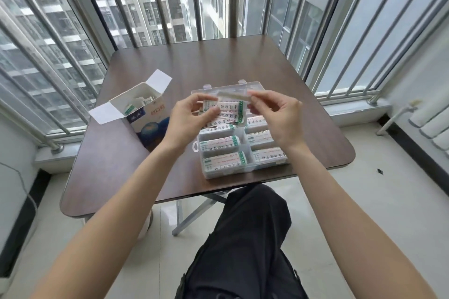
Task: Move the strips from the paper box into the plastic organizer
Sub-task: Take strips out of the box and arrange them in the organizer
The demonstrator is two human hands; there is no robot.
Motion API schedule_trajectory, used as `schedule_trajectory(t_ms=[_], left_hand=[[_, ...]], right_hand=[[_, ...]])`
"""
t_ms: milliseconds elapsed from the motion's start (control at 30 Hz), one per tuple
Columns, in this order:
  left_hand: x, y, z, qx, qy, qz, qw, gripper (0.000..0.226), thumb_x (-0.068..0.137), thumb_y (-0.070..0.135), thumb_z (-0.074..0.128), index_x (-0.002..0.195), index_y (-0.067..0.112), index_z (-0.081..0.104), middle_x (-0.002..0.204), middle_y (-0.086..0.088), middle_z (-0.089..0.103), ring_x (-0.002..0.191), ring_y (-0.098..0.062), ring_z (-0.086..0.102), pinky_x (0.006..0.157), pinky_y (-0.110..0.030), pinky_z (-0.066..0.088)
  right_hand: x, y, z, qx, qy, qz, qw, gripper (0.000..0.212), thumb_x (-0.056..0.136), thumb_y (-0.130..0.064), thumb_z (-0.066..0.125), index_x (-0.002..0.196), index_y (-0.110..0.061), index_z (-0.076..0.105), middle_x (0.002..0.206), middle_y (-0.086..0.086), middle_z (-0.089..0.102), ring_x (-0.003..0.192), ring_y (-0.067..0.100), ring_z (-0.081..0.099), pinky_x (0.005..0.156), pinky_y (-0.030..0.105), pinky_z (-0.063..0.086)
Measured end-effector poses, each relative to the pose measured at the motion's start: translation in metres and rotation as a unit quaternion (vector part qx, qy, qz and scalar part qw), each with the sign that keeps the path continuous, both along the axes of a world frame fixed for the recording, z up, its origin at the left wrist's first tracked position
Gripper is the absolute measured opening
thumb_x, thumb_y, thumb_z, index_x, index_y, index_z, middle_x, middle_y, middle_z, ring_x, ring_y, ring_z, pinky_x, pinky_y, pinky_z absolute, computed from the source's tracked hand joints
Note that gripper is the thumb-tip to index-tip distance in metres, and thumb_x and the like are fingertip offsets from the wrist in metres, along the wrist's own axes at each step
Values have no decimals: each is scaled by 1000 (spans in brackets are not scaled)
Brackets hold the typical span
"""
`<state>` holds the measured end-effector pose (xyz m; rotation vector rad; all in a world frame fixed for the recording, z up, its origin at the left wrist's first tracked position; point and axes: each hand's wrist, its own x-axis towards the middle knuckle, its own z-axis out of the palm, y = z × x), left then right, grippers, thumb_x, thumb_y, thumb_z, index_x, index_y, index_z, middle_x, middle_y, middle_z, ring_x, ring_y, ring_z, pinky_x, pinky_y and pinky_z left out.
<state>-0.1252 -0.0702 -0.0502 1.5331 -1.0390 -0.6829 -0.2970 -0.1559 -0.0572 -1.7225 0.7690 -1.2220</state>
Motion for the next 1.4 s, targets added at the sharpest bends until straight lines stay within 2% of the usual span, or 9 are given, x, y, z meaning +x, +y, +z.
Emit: schedule_trajectory(t_ms=[233,400,533,633,800,967,1200,1300,1400], left_hand=[[-4,-1,-2,-18,5,-8,1000,24,83,5,68,105,14,65,98,-3,70,88,-11,68,67,-20,55],[-6,-5,3,-60,-4,-35,998,24,81,3,69,99,18,64,99,0,68,90,-9,67,65,-19,55],[-1,-14,9,-26,18,-40,999,12,94,18,54,100,19,64,98,-3,68,82,-5,67,65,-20,55],[13,-19,10,37,75,-78,993,30,99,35,40,105,20,65,97,-3,68,80,-12,66,67,-23,55],[23,-31,6,20,-199,-78,977,36,84,30,68,116,18,59,102,6,64,89,-8,64,78,-21,52],[9,-50,2,14,-329,-106,938,36,85,35,67,116,18,60,108,7,65,94,-7,58,83,-21,45],[-9,-69,-6,57,-385,-147,909,32,84,39,66,113,25,62,101,11,63,83,-6,52,66,-19,35],[-11,-69,-6,69,-397,-157,901,29,85,37,66,111,26,64,94,13,61,81,-8,51,69,-22,35],[-11,-69,-6,79,-393,-166,901,32,82,37,69,111,25,63,92,13,61,81,-9,51,69,-23,36]], right_hand=[[5,3,-9,38,63,42,996,13,82,-18,73,91,-8,74,93,4,71,84,14,67,78,24,56],[8,-3,0,128,83,125,980,21,87,-18,67,105,-13,59,109,10,62,91,22,66,75,31,58],[12,-9,14,165,56,163,971,18,90,-3,59,107,-4,54,98,14,62,73,17,68,62,28,59],[17,-20,13,129,100,145,976,21,89,-3,61,107,-11,60,113,19,58,78,23,70,62,26,58],[8,-41,17,84,160,126,975,17,88,-3,62,101,-14,64,100,11,65,77,20,67,63,24,55],[-32,-68,4,82,198,71,974,17,88,-8,64,97,-23,63,94,7,68,87,22,64,76,28,55],[-36,-69,-11,64,282,83,954,18,84,-11,67,95,-24,63,88,15,67,71,13,55,70,32,50],[-36,-70,-8,40,315,99,943,18,84,-10,67,95,-23,62,88,1,65,60,-1,45,59,15,39],[-38,-73,-5,17,340,114,933,15,84,-14,67,96,-21,63,93,-3,64,65,6,45,56,8,36]])
